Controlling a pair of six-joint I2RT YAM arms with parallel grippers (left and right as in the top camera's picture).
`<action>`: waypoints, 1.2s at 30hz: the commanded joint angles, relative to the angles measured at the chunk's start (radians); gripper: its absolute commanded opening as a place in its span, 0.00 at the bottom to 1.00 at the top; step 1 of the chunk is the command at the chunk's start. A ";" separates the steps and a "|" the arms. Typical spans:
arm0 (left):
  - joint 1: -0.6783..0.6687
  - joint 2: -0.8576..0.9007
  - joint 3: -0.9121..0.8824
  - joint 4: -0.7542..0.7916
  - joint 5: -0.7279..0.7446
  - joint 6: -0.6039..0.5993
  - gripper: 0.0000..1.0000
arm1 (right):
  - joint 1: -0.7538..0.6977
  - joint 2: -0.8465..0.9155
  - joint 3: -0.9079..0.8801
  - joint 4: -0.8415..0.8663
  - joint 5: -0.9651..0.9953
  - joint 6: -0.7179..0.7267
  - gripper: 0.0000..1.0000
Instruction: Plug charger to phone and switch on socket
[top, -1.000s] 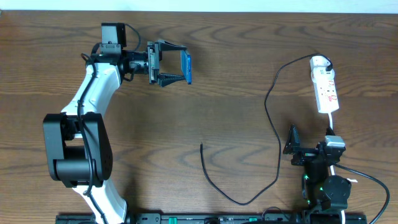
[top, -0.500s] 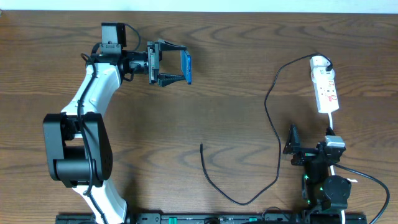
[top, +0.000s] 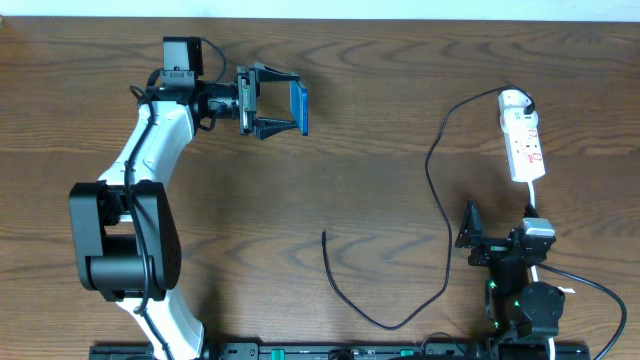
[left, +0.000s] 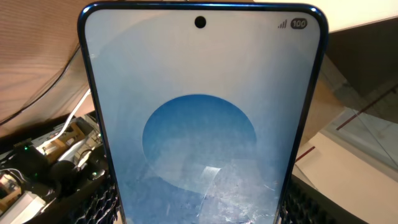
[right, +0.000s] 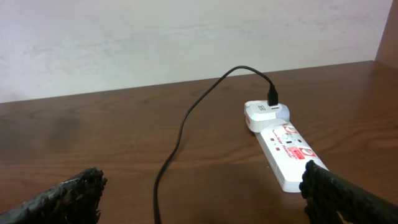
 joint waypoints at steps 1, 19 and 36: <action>0.004 -0.027 0.022 0.006 0.028 0.042 0.08 | 0.010 -0.003 -0.002 -0.004 0.011 0.015 0.99; 0.004 -0.027 0.021 0.006 -0.141 0.311 0.07 | 0.011 -0.003 -0.002 -0.004 0.011 0.015 0.99; -0.031 -0.027 -0.001 0.005 -0.378 0.490 0.07 | 0.011 -0.003 -0.002 -0.004 0.011 0.014 0.99</action>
